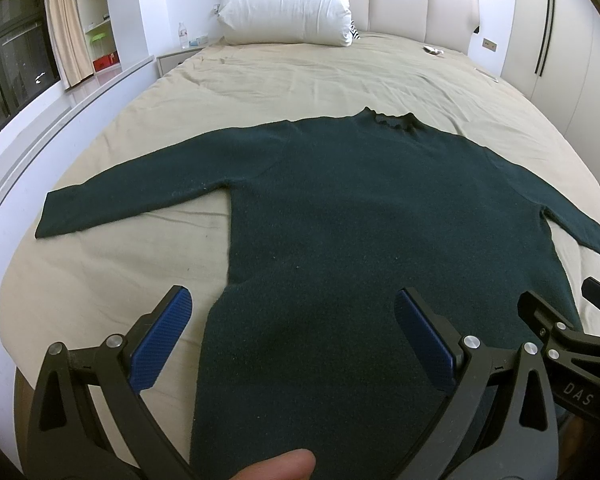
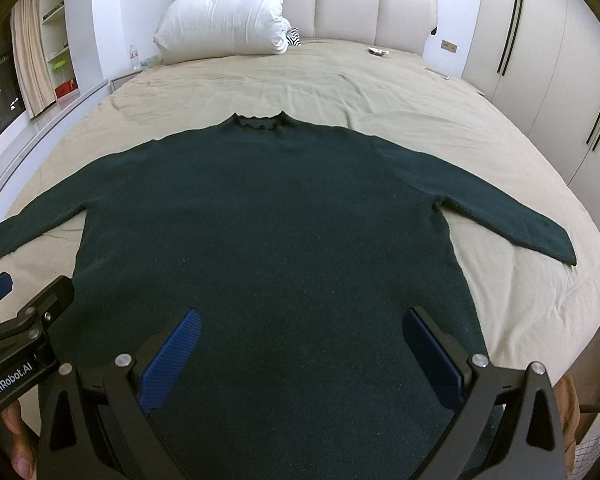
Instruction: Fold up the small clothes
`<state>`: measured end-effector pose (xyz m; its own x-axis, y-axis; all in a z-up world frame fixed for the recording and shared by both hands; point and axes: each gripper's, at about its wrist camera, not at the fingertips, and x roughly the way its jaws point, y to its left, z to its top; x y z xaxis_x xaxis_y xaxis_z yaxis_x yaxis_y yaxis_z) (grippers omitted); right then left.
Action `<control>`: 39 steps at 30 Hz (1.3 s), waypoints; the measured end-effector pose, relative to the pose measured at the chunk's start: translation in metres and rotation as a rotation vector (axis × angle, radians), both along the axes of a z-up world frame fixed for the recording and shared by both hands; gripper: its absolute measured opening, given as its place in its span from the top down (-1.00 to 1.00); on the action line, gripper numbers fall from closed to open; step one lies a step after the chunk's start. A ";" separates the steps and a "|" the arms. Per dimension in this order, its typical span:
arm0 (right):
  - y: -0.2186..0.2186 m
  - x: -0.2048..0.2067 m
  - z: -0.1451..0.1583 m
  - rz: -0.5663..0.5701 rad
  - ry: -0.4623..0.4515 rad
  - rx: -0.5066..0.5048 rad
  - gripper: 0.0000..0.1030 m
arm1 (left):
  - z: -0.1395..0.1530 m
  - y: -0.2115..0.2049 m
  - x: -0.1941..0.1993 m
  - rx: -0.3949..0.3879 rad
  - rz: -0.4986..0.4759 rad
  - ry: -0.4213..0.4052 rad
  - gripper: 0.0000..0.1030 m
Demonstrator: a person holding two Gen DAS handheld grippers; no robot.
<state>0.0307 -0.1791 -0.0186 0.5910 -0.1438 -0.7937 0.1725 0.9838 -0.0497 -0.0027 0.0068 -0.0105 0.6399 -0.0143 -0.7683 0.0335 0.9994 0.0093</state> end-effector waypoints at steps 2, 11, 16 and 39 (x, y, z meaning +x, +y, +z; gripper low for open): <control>0.001 -0.001 0.000 0.001 0.000 -0.002 -1.00 | 0.000 0.000 0.000 0.000 0.000 0.000 -1.00; 0.000 0.000 0.000 0.000 0.001 0.000 -1.00 | -0.001 0.005 0.003 -0.013 0.007 0.011 -1.00; 0.001 0.000 -0.001 0.002 0.003 0.001 -1.00 | -0.002 0.007 0.004 -0.021 0.010 0.016 -1.00; 0.026 0.024 -0.002 0.058 0.019 0.002 -1.00 | -0.022 0.079 0.032 -0.284 0.059 0.137 -1.00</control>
<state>0.0545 -0.1533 -0.0206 0.5828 -0.1081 -0.8054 0.1143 0.9922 -0.0505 0.0292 0.0862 -0.0329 0.5369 -0.2068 -0.8179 -0.0424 0.9616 -0.2710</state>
